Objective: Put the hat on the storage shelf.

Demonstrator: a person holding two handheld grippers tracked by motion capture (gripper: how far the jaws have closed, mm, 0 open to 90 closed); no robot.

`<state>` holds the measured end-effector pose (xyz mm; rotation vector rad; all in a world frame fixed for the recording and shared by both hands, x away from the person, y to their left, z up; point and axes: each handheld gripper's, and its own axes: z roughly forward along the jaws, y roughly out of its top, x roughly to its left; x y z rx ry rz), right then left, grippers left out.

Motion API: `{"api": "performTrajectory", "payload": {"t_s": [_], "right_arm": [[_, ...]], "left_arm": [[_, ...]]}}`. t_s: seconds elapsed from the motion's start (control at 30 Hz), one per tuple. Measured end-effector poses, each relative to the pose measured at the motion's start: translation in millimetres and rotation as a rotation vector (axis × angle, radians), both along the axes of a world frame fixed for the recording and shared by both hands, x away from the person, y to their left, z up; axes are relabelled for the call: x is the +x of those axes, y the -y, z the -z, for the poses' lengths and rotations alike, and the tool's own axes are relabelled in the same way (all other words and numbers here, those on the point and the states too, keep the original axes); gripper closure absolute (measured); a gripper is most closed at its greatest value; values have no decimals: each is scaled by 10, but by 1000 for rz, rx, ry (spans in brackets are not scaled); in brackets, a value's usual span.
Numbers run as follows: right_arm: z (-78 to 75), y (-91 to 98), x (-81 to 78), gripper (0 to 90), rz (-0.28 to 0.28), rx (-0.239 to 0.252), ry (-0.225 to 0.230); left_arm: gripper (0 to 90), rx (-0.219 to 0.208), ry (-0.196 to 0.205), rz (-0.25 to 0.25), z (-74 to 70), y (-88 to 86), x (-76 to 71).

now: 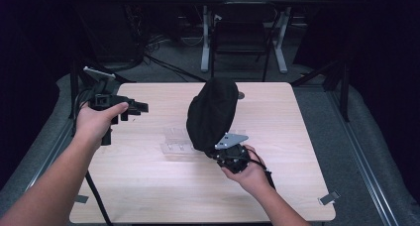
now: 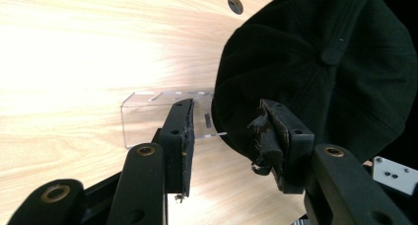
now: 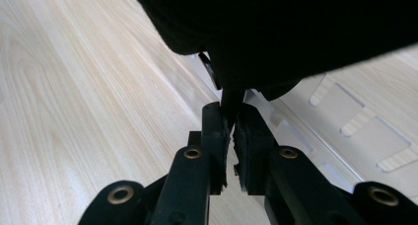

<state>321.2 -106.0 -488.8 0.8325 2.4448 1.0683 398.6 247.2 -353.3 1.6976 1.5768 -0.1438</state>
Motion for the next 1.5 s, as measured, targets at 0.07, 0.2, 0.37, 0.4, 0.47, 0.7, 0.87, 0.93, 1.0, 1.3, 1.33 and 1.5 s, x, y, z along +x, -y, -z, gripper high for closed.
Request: {"api": "performTrajectory", "payload": {"t_s": [0.07,0.2,0.37,0.4,0.47,0.7,0.87,0.93,1.0,1.3,1.33,1.5], "right_arm": [[4,9,0,828,0,0,3],[19,66,-32,810,13,-12,0],[-29,134,-92,791,8,-11,9],[-38,146,-113,786,9,-9,10],[-51,165,-141,773,7,-20,20],[-30,250,-261,696,13,-76,46],[19,327,-318,642,22,-95,50],[49,412,-368,611,39,-98,59],[67,460,-388,589,45,-90,61],[159,670,-488,520,69,-97,55],[171,686,-498,517,75,-91,51],[194,742,-530,517,86,-66,36]], "left_arm": [[583,10,2,-2,9,-10,-5],[582,50,4,-9,49,-54,-23],[581,92,9,-12,80,-93,-42],[581,97,11,-13,85,-96,-45],[582,120,14,-10,101,-108,-53],[569,213,36,5,199,-122,-102],[562,248,54,5,251,-156,-137],[548,262,71,1,285,-176,-168],[539,274,85,5,312,-190,-197],[525,314,139,10,523,-254,-312],[524,312,144,8,549,-267,-325],[530,309,152,10,665,-308,-387]]}}
